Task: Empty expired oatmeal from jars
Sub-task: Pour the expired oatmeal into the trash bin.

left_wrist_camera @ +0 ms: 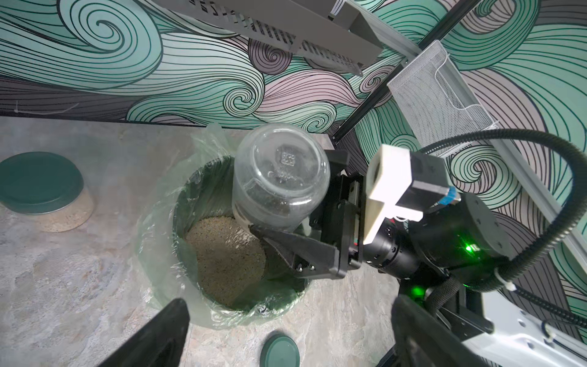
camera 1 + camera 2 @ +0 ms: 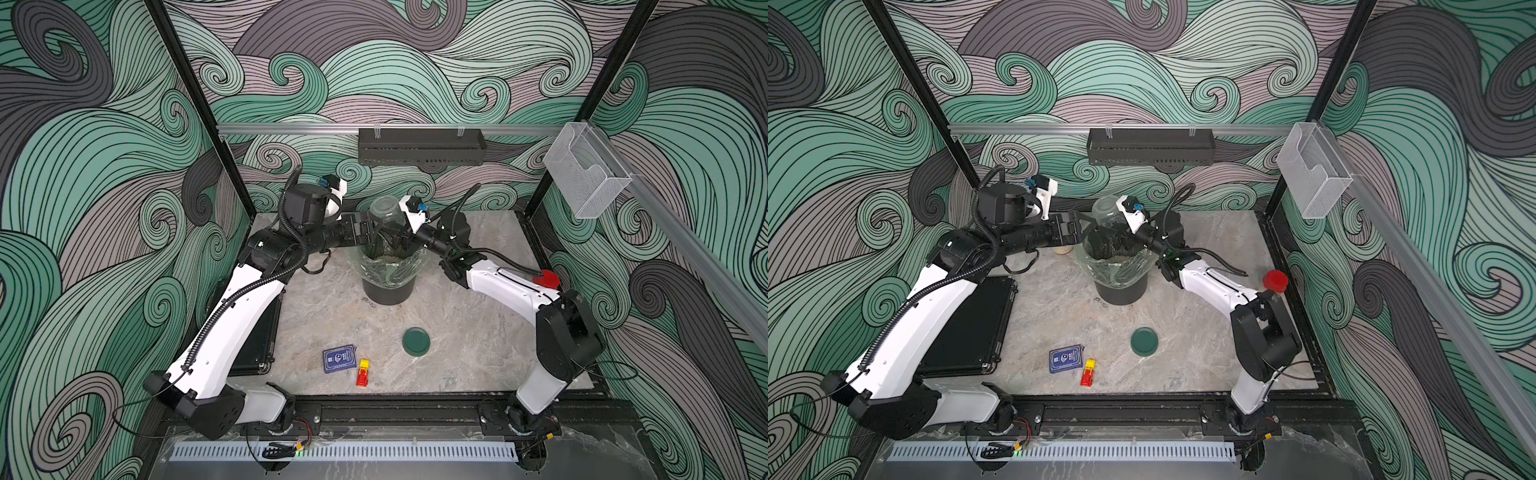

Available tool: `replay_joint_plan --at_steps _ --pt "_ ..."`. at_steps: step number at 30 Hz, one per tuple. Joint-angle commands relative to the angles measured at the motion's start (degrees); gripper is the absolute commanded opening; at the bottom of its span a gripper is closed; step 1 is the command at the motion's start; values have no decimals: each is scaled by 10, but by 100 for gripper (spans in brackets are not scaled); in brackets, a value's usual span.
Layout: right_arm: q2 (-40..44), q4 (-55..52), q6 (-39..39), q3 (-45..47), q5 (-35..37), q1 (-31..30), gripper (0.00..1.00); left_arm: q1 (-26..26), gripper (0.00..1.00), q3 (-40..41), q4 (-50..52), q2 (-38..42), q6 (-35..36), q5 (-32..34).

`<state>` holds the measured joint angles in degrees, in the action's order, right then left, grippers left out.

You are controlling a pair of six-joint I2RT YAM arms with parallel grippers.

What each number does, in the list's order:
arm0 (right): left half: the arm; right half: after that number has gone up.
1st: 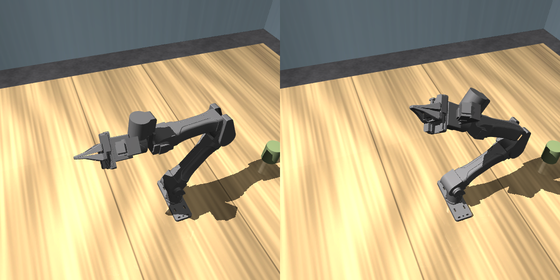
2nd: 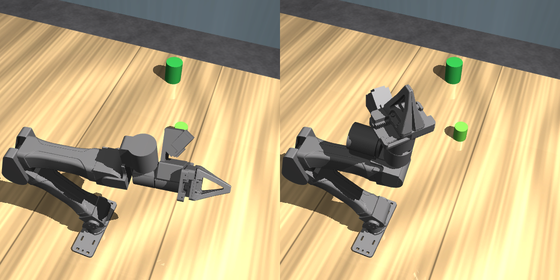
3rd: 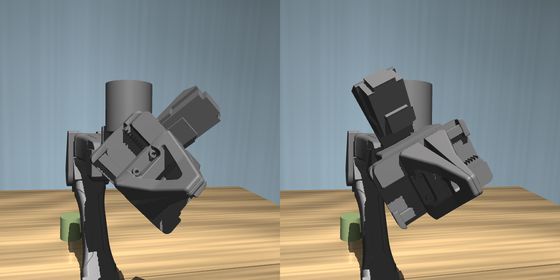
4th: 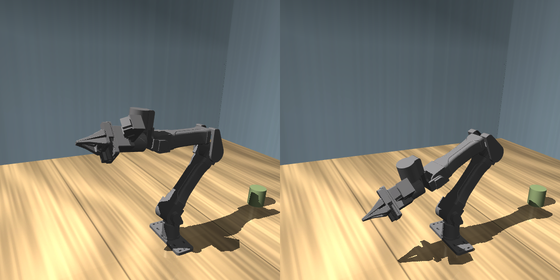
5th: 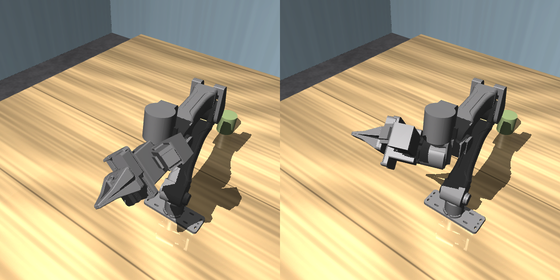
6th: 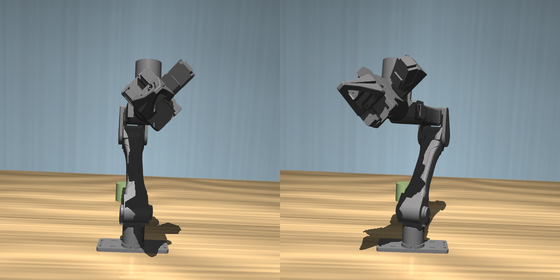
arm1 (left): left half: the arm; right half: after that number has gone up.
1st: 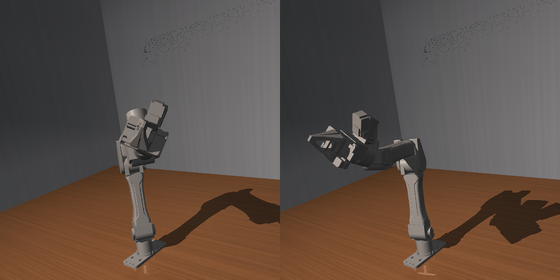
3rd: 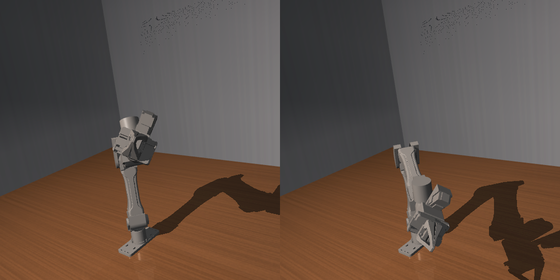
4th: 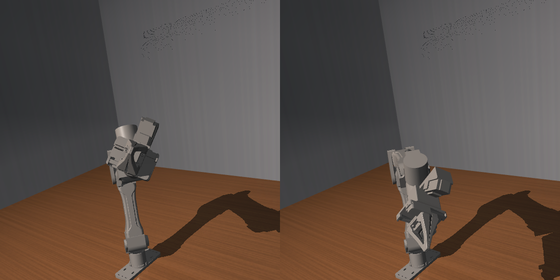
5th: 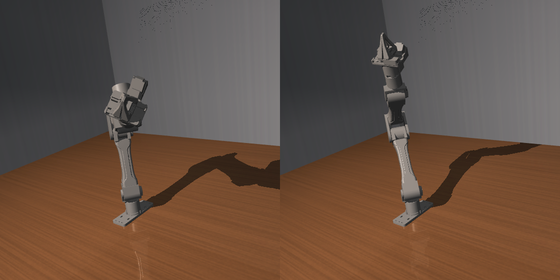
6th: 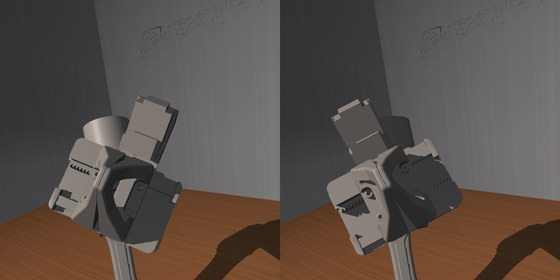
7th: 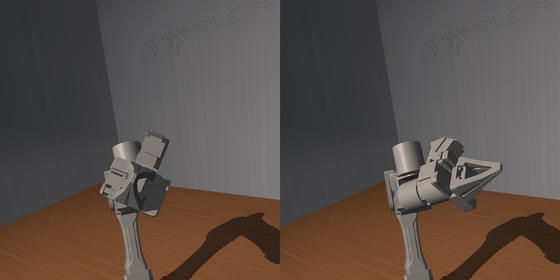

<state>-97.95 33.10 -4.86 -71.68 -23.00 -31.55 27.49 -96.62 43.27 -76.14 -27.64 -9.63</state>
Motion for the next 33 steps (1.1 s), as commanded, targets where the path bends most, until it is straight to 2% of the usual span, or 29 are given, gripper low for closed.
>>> replay_joint_plan --at_steps 1,10,15,20,26,30,33 --pt "34 49 93 -18 49 1 37 -4 99 8 -30 28 2 7" --pt "40 9 261 -21 114 4 37 -3 99 34 -35 47 6 3" --pt "37 -13 294 -23 111 4 38 -4 99 48 -39 55 6 3" --pt "36 -30 318 -27 116 5 31 -3 99 58 -41 57 6 2" --pt "43 -47 286 -42 104 4 27 -3 99 61 -40 59 7 2" --pt "53 -39 212 -48 82 1 24 -3 99 60 -39 63 11 2" --pt "58 -12 144 -43 41 1 23 -3 99 59 -39 67 13 1"
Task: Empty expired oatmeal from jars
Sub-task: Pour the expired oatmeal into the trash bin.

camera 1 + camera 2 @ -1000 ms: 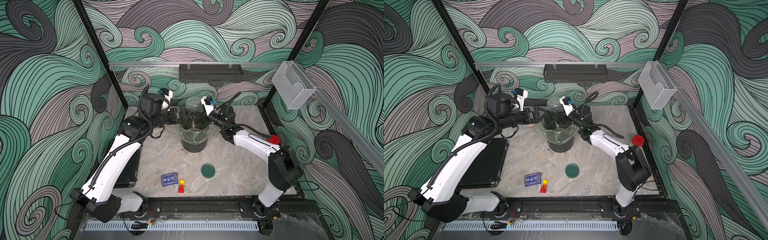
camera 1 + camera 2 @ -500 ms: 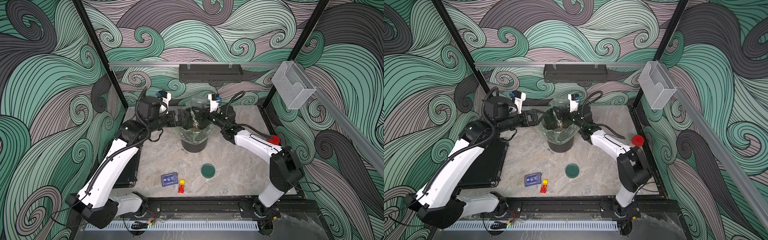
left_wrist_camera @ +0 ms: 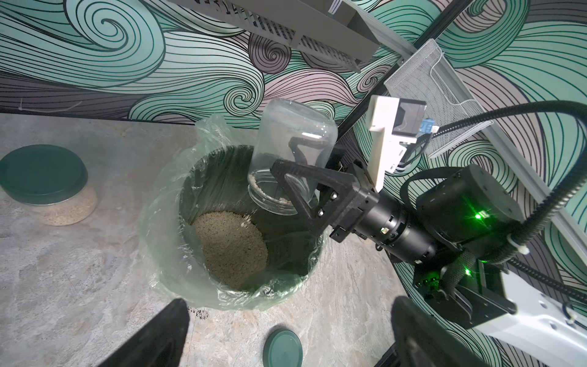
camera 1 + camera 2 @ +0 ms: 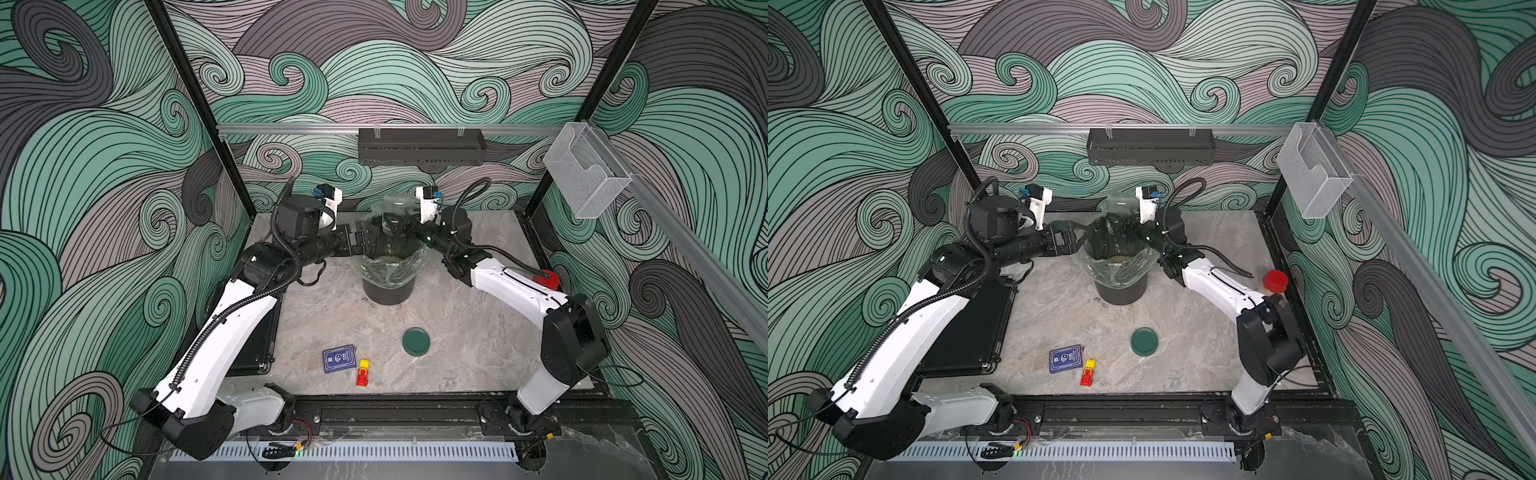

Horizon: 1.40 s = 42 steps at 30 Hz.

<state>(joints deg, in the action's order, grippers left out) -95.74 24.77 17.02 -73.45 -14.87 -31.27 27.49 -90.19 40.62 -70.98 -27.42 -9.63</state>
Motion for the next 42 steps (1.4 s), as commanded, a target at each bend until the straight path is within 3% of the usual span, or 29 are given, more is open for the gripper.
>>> replay_joint_plan --at_steps 1,6,9,11,15,24,29,36,42 --pt "36 86 -100 -23 -55 -2 23 -3 99 -6 -13 17 12 0" --pt "38 75 -192 -20 -88 -2 22 -3 99 -6 -13 24 19 -3" --pt "44 -21 -249 -26 -44 -12 16 -3 99 -4 -10 27 23 0" --pt "46 -27 -275 -4 -17 -17 12 -3 99 -3 -10 28 25 1" --pt "34 -9 -270 18 -18 -16 8 -3 98 2 -12 25 26 -1" --pt "47 -44 -257 -65 -68 -16 5 -3 99 8 -8 19 19 -13" --pt "52 -33 -257 -55 -74 -16 0 -3 98 13 -12 28 19 -13" --pt "17 -82 -251 -42 -38 -19 0 -3 99 22 -12 28 19 -18" --pt "27 -156 -270 -84 -15 -24 0 -4 99 26 -12 28 21 -15"
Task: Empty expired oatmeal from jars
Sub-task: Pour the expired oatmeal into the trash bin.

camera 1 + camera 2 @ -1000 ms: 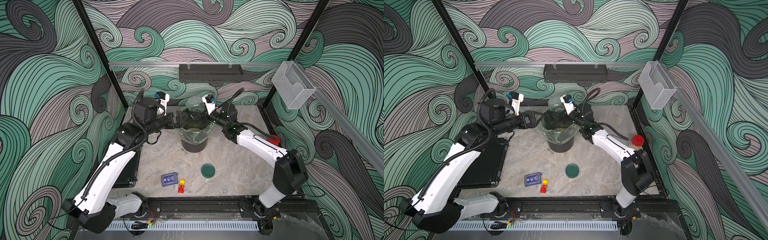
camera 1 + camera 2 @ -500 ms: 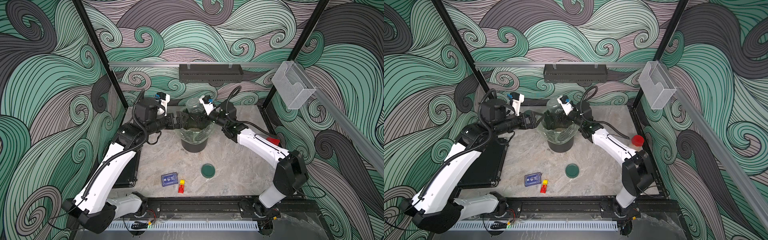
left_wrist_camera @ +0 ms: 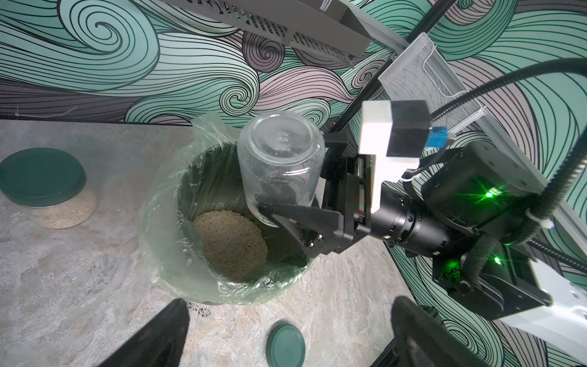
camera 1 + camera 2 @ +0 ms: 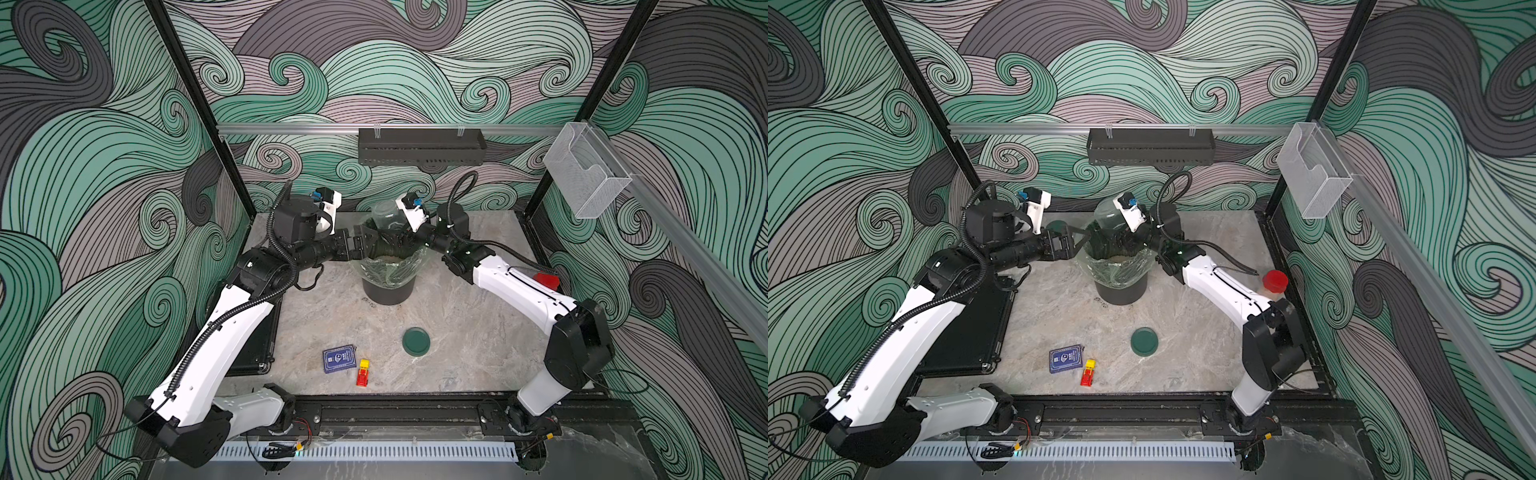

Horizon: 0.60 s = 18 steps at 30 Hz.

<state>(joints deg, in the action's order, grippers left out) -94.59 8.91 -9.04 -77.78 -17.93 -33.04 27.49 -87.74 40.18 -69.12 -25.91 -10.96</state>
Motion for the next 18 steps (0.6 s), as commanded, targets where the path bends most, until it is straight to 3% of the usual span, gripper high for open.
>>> replay_joint_plan --at_steps 1,8,18 --pt "22 1 -10 -45 14 -8 0 -3 99 0 -9 8 7 -2" --pt "51 5 -13 -48 15 -15 0 -3 99 -2 -8 2 9 -5" --pt "-8 -19 -46 -52 23 -16 0 -4 98 -13 10 2 21 -2"
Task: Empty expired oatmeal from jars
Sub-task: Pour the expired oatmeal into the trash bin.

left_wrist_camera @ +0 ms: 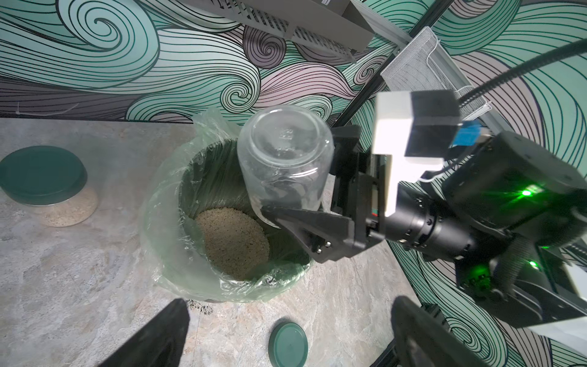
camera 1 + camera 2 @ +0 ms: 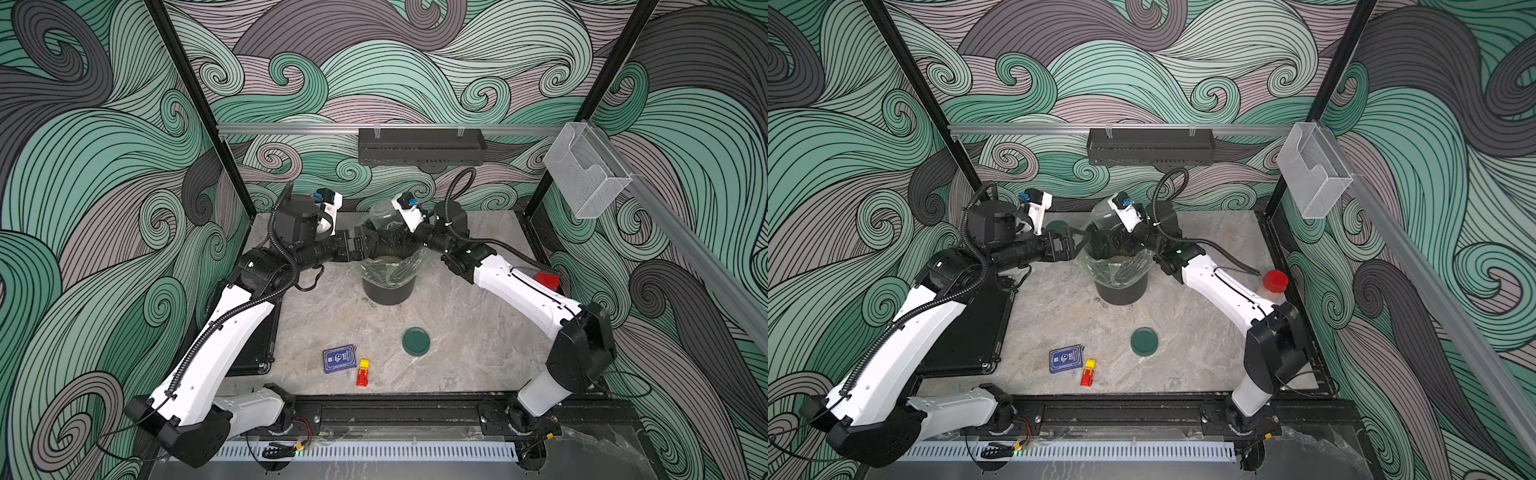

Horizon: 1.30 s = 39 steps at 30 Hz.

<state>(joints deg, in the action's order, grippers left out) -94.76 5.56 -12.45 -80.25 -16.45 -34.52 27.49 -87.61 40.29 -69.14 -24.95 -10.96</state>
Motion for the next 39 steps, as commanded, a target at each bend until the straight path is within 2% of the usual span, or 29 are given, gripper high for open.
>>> replay_joint_plan --at_steps 1,5,10,14,24,34,39 --pt "-6 2 -11 -36 11 -2 0 -4 99 -12 9 4 12 -1" --pt "10 -52 -28 -71 17 -11 0 -3 99 -12 11 2 15 -4" --pt "49 -41 -40 -60 11 -17 0 -4 99 -16 18 -7 22 -9" --pt "18 -43 -59 -53 10 -11 0 -4 99 -12 15 -8 25 -17" --pt "14 -20 -44 -38 -70 3 0 -7 99 -8 12 -44 103 -76" --pt "51 14 -32 -18 -136 19 0 -30 99 -18 -76 -75 85 -166" --pt "58 26 -21 -12 -150 22 0 -32 99 -18 -126 -88 76 -177"
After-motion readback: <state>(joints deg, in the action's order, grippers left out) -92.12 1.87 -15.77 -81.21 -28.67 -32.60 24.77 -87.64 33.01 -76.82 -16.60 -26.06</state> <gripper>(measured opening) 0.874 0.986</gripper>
